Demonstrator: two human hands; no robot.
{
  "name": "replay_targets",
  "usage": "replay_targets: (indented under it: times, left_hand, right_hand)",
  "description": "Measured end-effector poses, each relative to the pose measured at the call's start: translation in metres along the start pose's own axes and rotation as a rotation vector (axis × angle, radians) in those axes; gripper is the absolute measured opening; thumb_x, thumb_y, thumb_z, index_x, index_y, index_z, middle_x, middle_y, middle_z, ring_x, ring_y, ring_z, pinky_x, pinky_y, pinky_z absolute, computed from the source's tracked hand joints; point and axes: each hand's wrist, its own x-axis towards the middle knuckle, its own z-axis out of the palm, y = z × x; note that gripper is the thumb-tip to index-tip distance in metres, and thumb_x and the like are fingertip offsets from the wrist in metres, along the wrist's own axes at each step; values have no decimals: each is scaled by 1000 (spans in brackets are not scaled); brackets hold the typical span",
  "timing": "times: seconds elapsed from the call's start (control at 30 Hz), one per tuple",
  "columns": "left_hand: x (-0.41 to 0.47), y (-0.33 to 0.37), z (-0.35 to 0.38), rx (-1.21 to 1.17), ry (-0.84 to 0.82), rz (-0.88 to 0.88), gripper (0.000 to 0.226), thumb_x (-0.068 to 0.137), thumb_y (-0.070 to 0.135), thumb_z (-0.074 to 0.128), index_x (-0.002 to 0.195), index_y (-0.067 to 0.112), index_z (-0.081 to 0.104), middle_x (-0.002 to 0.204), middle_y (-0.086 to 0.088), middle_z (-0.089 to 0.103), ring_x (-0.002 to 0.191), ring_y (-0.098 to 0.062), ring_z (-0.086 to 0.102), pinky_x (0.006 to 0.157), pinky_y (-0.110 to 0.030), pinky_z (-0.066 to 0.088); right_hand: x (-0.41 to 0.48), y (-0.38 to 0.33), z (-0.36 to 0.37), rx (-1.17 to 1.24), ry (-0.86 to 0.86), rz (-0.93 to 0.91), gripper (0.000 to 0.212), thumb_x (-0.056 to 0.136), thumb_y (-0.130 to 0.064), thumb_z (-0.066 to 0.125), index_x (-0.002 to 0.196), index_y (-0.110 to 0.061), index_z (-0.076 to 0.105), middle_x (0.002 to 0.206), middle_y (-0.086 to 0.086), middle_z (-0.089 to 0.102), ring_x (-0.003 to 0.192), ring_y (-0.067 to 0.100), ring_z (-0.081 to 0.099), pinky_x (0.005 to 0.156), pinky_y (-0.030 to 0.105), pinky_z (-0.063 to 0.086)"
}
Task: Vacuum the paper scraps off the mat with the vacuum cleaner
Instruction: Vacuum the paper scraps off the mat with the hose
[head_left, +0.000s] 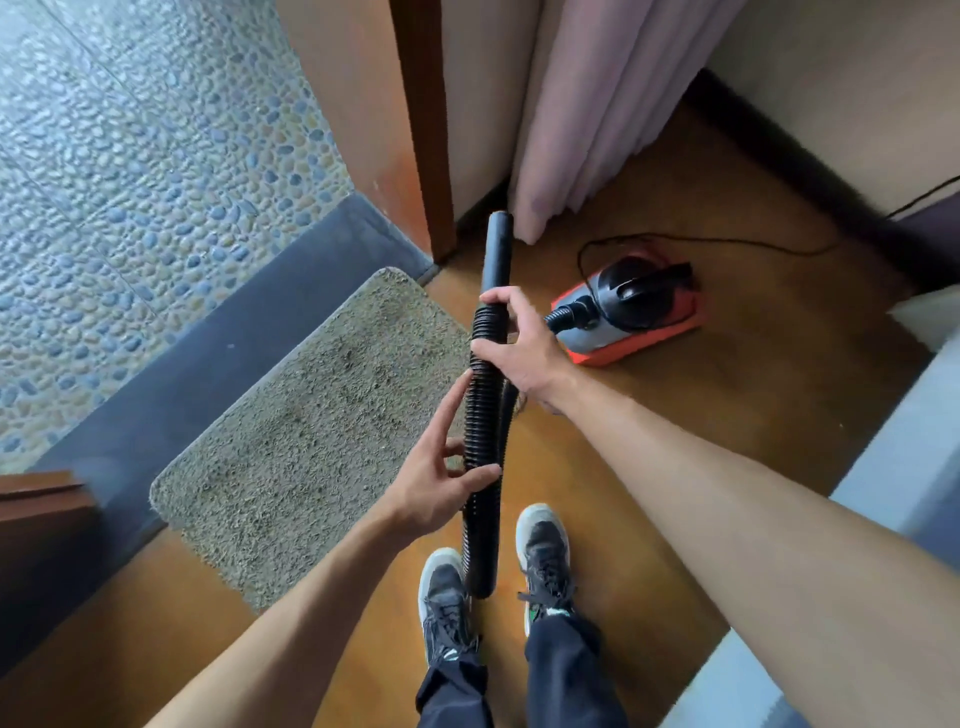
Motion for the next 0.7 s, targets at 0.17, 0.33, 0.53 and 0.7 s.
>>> replay_targets:
  times: [0.17,0.33,0.53,0.7]
  left_hand:
    - [21,15,27,132,-155,6,95,89,-7,65,149,51,20,109,-31,63,83,-42,66,73,-36,62]
    - [43,17,68,251,-304,26,97,88,-7,66,150,51,20,112,-11,66,80,-23,66,74,-35,61]
    - [67,19,125,404,-433,87,99,85,-1,68,151,53,18,104,-2,64,75,-20,61,76,-47,61]
    - [83,27,169,547,-499,142,100,82,3,69,153,49,17,130,-17,57,83,-31,60,79,-45,59]
  right_hand:
    - [-15,16,-47,48,150,15,44,78,-3,68,116,-18,52,103,3,58,87,13,55,80,26,49]
    - [-42,40,-97,101,302,47,43,78,-2,68,116,-16,53,101,-1,59,84,6,52,74,14,43]
    - [-74,69,-157,105,387,103,42,79,-10,68,114,-27,53,96,-14,56,86,1,53,82,29,48]
    - [-94,89,-203,118,438,113,43,80,-9,68,114,-28,51,101,-6,57,80,-9,52,66,8,44]
